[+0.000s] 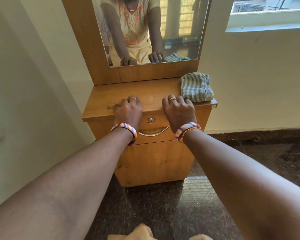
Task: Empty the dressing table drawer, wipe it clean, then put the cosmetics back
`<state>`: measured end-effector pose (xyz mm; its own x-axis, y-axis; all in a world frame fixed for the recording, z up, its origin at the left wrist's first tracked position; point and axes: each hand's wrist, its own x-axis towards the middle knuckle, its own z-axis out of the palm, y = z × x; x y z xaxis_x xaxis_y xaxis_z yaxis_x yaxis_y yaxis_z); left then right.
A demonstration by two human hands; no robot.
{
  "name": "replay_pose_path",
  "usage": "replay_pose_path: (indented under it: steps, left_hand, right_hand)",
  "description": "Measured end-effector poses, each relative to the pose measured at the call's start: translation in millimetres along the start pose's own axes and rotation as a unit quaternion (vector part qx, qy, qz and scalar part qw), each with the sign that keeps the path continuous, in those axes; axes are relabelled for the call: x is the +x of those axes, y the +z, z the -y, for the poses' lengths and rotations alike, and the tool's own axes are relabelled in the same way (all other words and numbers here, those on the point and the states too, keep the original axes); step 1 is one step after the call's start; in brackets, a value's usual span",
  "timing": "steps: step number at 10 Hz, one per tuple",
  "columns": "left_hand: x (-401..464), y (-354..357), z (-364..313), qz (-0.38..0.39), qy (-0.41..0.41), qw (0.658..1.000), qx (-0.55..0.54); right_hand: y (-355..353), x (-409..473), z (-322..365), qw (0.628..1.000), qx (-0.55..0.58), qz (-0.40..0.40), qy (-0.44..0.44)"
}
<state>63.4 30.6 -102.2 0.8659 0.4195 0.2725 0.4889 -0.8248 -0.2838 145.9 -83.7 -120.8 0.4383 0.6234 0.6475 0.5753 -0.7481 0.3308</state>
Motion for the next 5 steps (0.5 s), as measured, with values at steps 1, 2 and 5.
replay_pose_path:
  steps: [1,2,5]
  left_hand:
    - [1,-2,1,0.008,0.009,1.0,0.01]
    - [0,-7,3,0.029,0.025,0.999,0.023]
    - [41,-73,18,0.131,0.15,0.979,0.043]
  right_hand:
    - [-3,0,-1,1.0,0.012,0.007,-0.002]
    - [-10,0,-6,0.999,0.019,0.021,-0.014]
    - [-44,19,-52,0.953,0.107,0.238,-0.155]
